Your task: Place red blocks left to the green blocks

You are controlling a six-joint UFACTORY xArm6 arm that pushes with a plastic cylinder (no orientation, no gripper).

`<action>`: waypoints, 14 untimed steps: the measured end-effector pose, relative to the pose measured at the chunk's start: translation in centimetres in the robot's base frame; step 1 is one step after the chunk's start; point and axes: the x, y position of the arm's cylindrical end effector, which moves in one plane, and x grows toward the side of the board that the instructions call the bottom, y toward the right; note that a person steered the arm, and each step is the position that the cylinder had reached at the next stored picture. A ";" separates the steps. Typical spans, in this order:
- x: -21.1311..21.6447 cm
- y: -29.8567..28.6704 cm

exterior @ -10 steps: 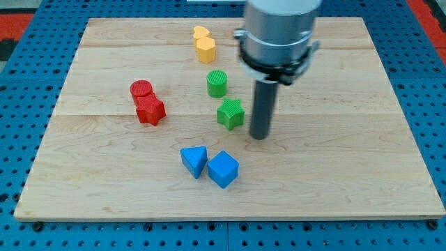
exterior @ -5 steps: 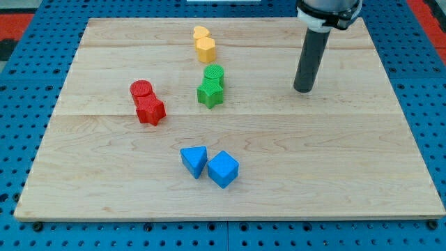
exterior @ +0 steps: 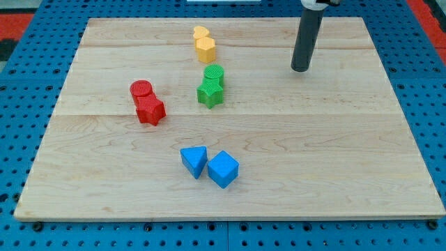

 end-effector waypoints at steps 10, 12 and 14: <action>9.4 -28.3; 6.4 -29.3; 5.1 -25.2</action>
